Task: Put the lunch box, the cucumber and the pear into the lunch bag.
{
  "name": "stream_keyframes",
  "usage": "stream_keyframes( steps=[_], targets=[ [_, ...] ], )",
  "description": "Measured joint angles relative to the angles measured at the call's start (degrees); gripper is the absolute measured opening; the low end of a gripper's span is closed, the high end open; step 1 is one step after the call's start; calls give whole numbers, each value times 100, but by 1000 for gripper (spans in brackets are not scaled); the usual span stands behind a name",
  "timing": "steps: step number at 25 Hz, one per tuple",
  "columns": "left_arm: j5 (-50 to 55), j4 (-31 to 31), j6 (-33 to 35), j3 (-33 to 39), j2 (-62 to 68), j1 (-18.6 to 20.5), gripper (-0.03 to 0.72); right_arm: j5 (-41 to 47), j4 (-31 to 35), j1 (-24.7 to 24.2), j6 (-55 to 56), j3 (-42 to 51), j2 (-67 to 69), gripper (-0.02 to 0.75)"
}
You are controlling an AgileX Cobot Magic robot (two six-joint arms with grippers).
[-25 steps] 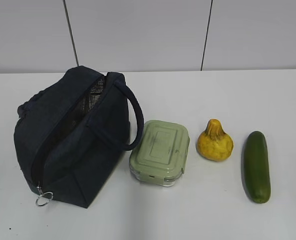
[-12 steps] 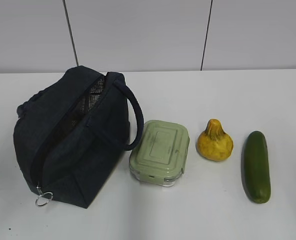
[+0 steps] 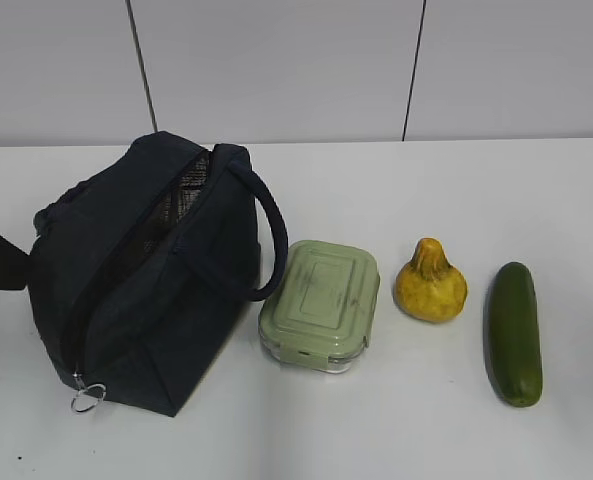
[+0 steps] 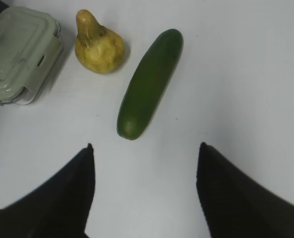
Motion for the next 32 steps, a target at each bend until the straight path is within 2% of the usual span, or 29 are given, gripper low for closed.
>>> stream_keyframes(
  steps=[7, 15, 17, 22, 24, 32],
  targets=[
    [-356, -38, 154, -9, 402, 12, 312, -44, 650, 0, -687, -262, 1040, 492],
    [-598, -492, 537, -19, 688, 12, 298, -125, 1231, 0, -1232, -523, 2046, 491],
    [-646, -533, 572, -19, 808, 12, 251, -149, 1276, 0, -1275, -638, 2214, 491],
    [-843, -596, 591, -19, 1048, 12, 17, -156, 1291, 0, -1297, -904, 2663, 489],
    [-928, -601, 591, -19, 1058, 12, -8, -161, 1291, 0, -1297, -1014, 2861, 477],
    [-1056, -668, 591, -19, 1078, 12, -13, -313, 1167, 0, -1072, -1595, 4075, 456]
  ],
)
